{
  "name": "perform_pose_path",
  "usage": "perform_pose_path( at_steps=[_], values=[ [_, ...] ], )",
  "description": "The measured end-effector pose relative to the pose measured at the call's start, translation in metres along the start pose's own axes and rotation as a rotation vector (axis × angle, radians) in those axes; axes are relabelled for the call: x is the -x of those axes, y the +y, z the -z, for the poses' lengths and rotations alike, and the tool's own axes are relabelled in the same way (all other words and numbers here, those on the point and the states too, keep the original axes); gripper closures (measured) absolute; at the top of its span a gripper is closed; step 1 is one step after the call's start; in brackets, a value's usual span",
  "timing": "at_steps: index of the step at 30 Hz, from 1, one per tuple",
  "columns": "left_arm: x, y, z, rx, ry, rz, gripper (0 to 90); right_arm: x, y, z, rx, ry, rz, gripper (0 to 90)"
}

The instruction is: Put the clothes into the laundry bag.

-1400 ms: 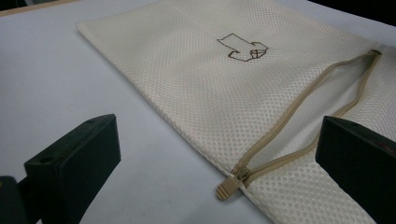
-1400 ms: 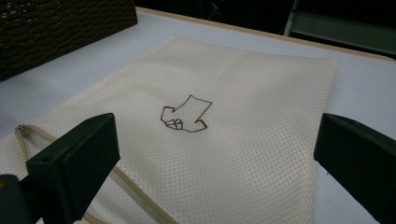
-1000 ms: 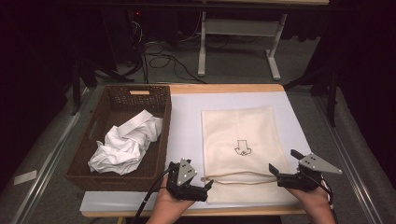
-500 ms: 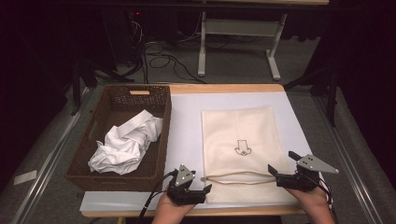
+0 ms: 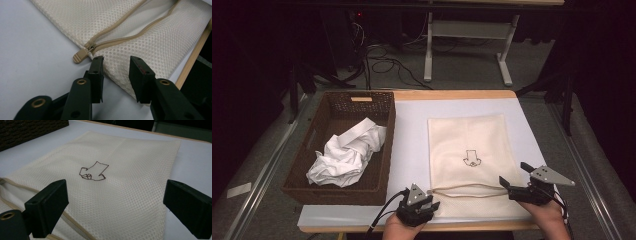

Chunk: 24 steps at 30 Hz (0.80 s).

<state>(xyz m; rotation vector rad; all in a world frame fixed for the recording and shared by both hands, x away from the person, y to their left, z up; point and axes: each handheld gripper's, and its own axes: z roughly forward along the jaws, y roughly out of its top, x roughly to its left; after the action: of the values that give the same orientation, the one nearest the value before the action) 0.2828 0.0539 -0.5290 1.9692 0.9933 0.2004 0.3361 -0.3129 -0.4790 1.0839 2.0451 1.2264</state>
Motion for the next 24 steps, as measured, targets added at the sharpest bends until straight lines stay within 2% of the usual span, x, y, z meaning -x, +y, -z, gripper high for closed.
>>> perform_pose_path(
  at_steps=[2, 3, 4, 7, 10, 12, 13, 14, 15, 16, 18, 19, 20, 23, 24],
  values=[
    [0.002, 0.0, -0.001, -0.001, 0.014, -0.02, 71.5, -0.001, 0.0, 0.0, -0.002, -0.001, -0.008, 7.0],
    [0.003, 0.0, -0.001, -0.003, 0.019, -0.033, 78.1, -0.001, 0.0, 0.0, -0.003, -0.001, -0.009, 7.4],
    [0.003, 0.0, -0.001, -0.003, 0.016, -0.05, 78.1, -0.001, 0.0, 0.0, -0.003, -0.001, -0.009, 7.4],
    [0.003, 0.001, -0.002, -0.01, 0.013, -0.058, 85.1, -0.001, 0.0, 0.0, -0.003, 0.0, -0.003, 7.9],
    [0.001, 0.003, 0.0, -0.021, 0.036, -0.08, 86.8, -0.001, 0.0, -0.001, -0.007, 0.003, -0.006, 8.7],
    [-0.003, 0.004, 0.001, -0.018, 0.075, -0.079, 86.8, 0.0, 0.0, 0.0, -0.006, 0.005, -0.008, 9.9],
    [-0.009, 0.005, 0.003, -0.017, 0.109, -0.07, 86.8, 0.0, 0.0, 0.0, -0.006, 0.005, -0.008, 9.9],
    [-0.017, 0.007, 0.005, -0.017, 0.183, -0.068, 86.8, 0.001, 0.0, 0.0, -0.007, 0.005, -0.01, 10.1],
    [-0.017, 0.007, 0.005, -0.017, 0.183, -0.068, 86.7, 0.001, 0.0, 0.0, -0.009, 0.003, -0.013, 10.2],
    [-0.019, 0.007, 0.006, -0.016, 0.205, -0.075, 86.7, 0.001, 0.0, 0.0, -0.009, 0.003, -0.013, 10.2],
    [-0.02, 0.007, 0.006, -0.015, 0.203, -0.063, 85.6, 0.003, -0.001, 0.0, -0.008, 0.004, -0.013, 11.2],
    [-0.019, 0.008, 0.006, -0.008, 0.202, -0.058, 81.4, 0.003, -0.001, -0.001, -0.016, 0.006, -0.028, 13.8],
    [-0.017, 0.008, 0.006, -0.005, 0.192, -0.065, 81.4, 0.003, -0.001, -0.001, -0.016, 0.006, -0.028, 13.8],
    [-0.015, 0.01, 0.008, 0.025, 0.149, -0.056, 63.1, 0.006, -0.001, -0.002, -0.02, 0.006, -0.031, 16.7],
    [-0.016, 0.011, 0.009, 0.04, 0.121, -0.05, 57.8, 0.009, -0.001, -0.004, -0.032, 0.001, -0.049, 24.0]
  ],
)
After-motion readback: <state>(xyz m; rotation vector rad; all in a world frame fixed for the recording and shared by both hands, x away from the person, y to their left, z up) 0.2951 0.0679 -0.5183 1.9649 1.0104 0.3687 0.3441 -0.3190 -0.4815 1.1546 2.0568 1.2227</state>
